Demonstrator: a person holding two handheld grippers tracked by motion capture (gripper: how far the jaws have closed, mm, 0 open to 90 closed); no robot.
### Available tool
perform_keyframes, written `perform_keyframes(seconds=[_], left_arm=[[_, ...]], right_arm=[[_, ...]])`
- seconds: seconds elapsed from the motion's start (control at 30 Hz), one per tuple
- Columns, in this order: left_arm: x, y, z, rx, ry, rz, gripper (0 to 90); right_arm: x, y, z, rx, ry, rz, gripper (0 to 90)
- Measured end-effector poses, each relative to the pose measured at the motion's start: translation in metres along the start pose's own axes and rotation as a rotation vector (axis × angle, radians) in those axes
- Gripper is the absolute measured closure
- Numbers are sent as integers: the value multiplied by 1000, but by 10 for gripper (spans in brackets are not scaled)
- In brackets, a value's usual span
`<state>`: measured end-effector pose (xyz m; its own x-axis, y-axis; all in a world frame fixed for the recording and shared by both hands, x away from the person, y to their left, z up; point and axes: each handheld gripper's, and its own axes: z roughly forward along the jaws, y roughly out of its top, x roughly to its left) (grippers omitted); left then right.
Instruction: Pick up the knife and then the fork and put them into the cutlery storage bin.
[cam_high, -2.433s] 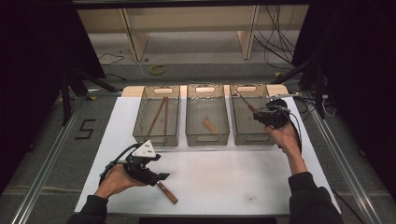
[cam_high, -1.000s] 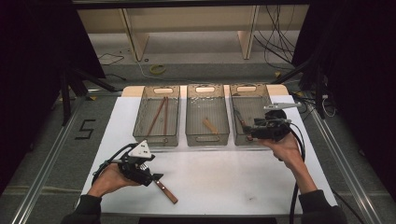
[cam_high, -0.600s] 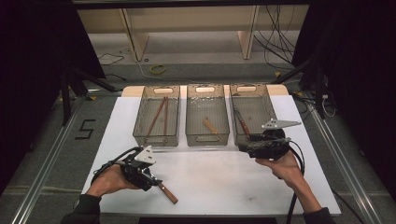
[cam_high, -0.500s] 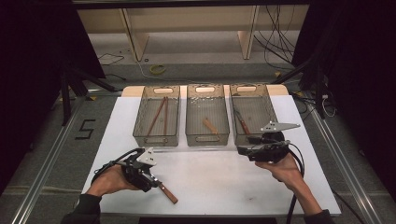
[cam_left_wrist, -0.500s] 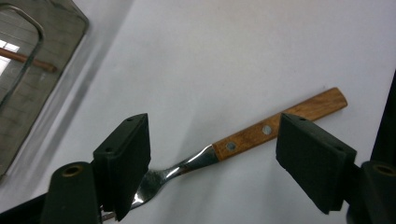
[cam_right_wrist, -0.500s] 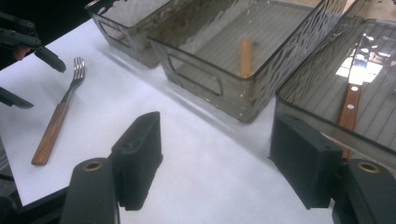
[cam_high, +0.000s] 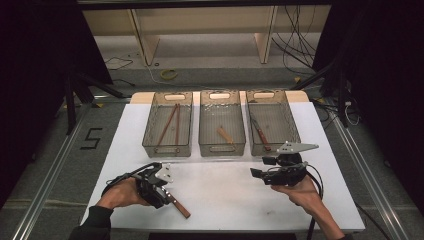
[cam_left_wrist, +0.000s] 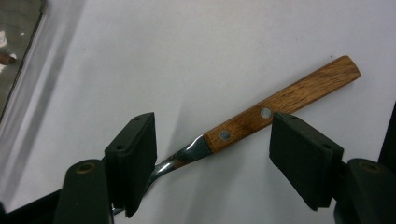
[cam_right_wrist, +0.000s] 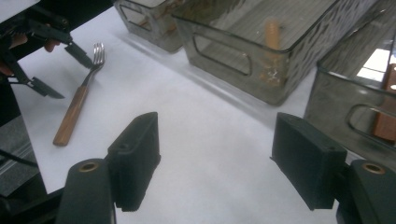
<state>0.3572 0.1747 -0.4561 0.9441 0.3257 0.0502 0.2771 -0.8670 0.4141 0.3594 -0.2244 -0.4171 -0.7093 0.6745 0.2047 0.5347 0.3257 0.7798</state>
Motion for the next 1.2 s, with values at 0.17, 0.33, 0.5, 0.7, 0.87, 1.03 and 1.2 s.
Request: perform_keyframes(seconds=[0.17, 0.33, 0.5, 0.7, 0.87, 1.03, 1.2], left_arm=[[0, 1, 2, 26, -5, 21, 327], [0, 1, 6, 37, -13, 31, 343], [1, 2, 9, 55, -23, 57, 382], [1, 3, 9, 54, -47, 90, 435], [1, 4, 8, 65, -61, 123, 469], [-1, 8, 12, 74, -97, 144, 447], [0, 8, 14, 94, -104, 179, 427]], right_arm=[[4, -1, 2, 10, 10, -12, 323], [4, -3, 3, 15, 14, -8, 323], [3, -3, 4, 19, 28, -5, 322], [3, -3, 6, 23, 28, -2, 322], [2, -3, 5, 21, 29, 0, 323], [3, -3, 5, 23, 33, 1, 324], [2, -3, 5, 22, 37, 3, 324]])
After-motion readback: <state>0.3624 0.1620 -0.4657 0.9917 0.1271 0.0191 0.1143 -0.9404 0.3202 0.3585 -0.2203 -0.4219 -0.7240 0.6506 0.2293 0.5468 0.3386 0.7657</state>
